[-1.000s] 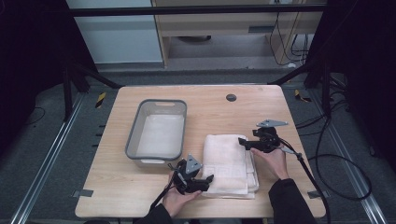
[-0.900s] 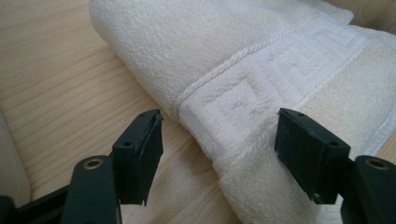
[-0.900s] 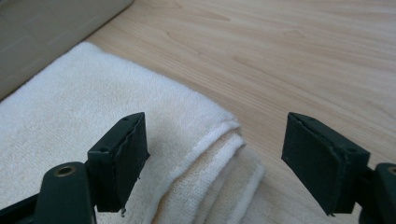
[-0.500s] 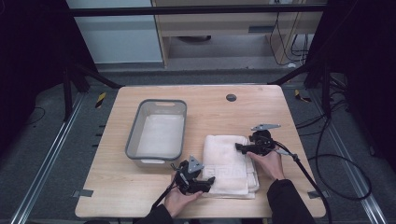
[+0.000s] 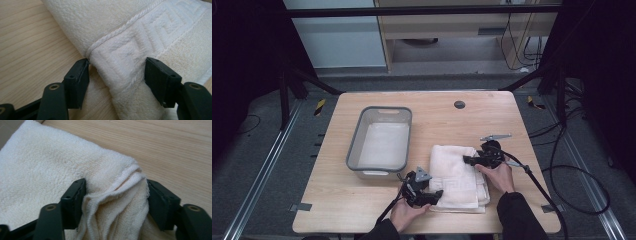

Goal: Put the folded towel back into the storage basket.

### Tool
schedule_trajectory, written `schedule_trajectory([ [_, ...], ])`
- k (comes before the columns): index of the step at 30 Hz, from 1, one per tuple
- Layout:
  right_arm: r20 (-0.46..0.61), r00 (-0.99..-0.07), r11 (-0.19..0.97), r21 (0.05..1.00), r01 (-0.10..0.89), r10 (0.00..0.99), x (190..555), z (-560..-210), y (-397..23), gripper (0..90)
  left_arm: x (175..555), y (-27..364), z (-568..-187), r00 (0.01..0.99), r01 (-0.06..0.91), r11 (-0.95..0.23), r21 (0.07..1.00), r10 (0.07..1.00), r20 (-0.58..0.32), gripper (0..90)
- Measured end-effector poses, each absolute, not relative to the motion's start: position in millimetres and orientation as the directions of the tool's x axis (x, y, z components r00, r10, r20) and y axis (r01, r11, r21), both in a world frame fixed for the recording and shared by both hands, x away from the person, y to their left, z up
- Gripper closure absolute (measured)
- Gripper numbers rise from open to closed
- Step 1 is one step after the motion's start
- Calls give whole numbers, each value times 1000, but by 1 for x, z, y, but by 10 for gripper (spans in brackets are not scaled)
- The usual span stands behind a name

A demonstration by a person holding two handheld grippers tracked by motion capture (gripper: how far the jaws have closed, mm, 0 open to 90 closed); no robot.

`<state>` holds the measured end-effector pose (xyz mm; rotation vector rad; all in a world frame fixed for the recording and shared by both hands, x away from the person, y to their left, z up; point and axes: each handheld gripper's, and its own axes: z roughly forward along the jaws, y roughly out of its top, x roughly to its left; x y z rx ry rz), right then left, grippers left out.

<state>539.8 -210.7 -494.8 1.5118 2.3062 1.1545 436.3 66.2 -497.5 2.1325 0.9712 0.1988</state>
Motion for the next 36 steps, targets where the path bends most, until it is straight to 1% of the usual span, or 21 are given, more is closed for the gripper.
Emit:
schedule_trajectory([
  [5, 324, -474, 173, 647, 742, 819, 540, -494, -211, 491, 437, 65, -497, 703, 589, -409, 697, 685, -192, 446],
  [6, 348, -468, 163, 635, 755, 812, 541, -494, -211, 527, 436, 65, -497, 704, 589, -409, 697, 683, -194, 471],
  [10, 388, -465, 143, 625, 768, 796, 542, -495, -213, 589, 436, 65, -497, 708, 594, -410, 692, 674, -209, 536],
  [14, 390, -471, 143, 631, 762, 791, 541, -493, -212, 633, 434, 64, -496, 711, 593, -406, 696, 670, -215, 614],
  [20, 375, -483, 146, 651, 745, 791, 538, -488, -211, 647, 435, 67, -495, 707, 602, -384, 700, 664, -244, 712],
  [22, 363, -491, 152, 662, 734, 792, 538, -486, -211, 648, 435, 68, -495, 708, 602, -377, 704, 659, -253, 726],
  [27, 353, -503, 152, 681, 717, 789, 535, -478, -211, 649, 433, 71, -491, 709, 598, -352, 720, 652, -270, 739],
  [36, 341, -532, 129, 739, 661, 775, 523, -455, -216, 651, 428, 74, -475, 727, 561, -345, 753, 640, -248, 743],
])
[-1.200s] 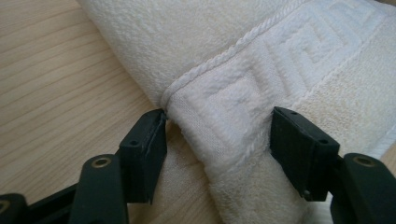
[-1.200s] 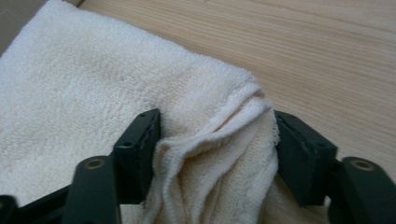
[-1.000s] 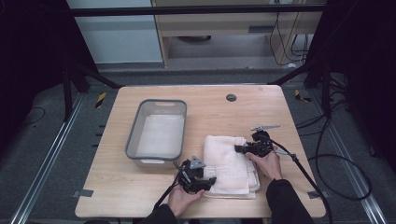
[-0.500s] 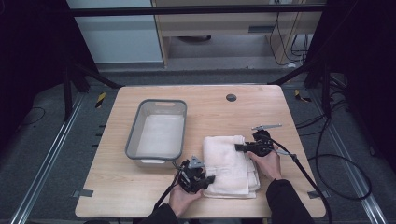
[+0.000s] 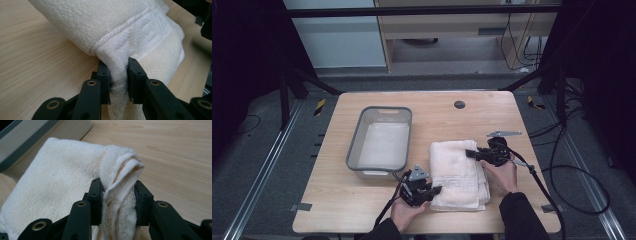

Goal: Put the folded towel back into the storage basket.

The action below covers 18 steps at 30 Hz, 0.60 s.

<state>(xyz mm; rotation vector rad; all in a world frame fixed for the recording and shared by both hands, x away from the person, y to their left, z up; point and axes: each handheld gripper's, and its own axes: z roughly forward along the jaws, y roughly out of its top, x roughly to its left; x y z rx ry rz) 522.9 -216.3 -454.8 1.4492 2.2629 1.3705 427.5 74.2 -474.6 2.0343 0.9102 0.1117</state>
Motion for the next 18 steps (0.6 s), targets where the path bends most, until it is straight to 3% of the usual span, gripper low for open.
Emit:
schedule_trajectory([
  [18, 305, -566, 103, 810, 577, 766, 508, -417, -217, 648, 420, 82, -444, 751, 487, -326, 810, 630, -198, 744],
])
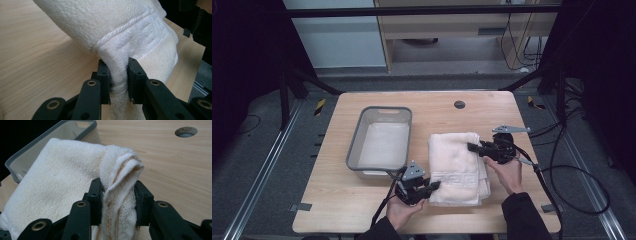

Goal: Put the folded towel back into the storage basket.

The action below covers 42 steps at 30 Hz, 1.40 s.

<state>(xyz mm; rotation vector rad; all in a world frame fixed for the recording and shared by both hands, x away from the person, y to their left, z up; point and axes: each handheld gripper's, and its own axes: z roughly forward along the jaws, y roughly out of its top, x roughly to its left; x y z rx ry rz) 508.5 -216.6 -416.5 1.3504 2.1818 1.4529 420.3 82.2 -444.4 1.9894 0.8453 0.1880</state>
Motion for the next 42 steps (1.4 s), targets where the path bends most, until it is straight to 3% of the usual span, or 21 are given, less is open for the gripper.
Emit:
schedule_trajectory([
  [42, 226, -621, 101, 890, 446, 751, 517, -345, -175, 648, 424, 124, -387, 733, 400, -252, 881, 665, -142, 744],
])
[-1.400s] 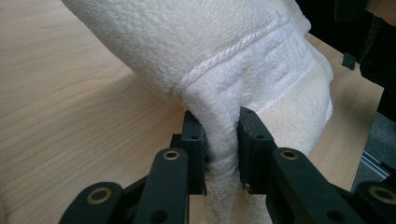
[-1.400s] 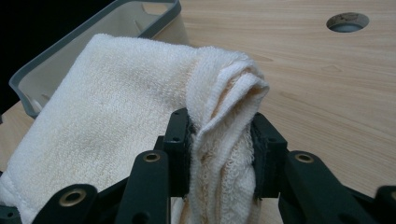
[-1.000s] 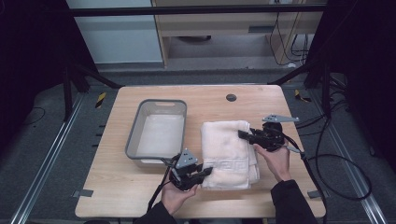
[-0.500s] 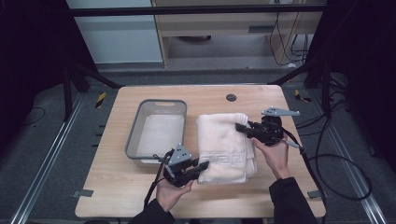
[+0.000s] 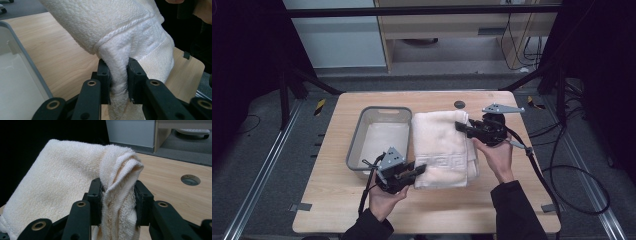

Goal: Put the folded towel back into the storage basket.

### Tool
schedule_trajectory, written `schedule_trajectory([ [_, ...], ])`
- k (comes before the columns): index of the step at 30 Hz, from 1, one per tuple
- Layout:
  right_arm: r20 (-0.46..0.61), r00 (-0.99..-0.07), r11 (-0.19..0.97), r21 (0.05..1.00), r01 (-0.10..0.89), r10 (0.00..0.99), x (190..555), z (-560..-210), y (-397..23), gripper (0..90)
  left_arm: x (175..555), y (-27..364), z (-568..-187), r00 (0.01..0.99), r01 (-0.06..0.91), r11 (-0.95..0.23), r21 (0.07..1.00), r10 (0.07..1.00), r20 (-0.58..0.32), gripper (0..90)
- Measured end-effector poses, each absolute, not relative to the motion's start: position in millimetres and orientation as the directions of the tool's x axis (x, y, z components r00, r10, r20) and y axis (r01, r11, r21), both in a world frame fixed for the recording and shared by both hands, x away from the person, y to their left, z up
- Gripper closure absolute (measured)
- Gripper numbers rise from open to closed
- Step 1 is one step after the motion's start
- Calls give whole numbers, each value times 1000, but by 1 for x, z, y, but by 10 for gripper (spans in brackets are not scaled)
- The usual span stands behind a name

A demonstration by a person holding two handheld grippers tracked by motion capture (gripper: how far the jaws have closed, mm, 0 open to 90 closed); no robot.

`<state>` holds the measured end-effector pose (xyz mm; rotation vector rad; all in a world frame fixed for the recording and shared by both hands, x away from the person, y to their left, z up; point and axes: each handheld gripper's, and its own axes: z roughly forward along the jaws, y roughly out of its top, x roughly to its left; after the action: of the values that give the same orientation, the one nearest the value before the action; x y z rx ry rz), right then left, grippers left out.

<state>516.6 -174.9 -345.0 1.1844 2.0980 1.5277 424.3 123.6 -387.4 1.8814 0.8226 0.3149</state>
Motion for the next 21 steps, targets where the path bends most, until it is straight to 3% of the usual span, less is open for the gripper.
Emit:
schedule_trajectory([
  [21, 199, -643, 106, 909, 403, 739, 531, -317, -139, 648, 435, 158, -366, 697, 394, -196, 898, 700, -153, 744],
])
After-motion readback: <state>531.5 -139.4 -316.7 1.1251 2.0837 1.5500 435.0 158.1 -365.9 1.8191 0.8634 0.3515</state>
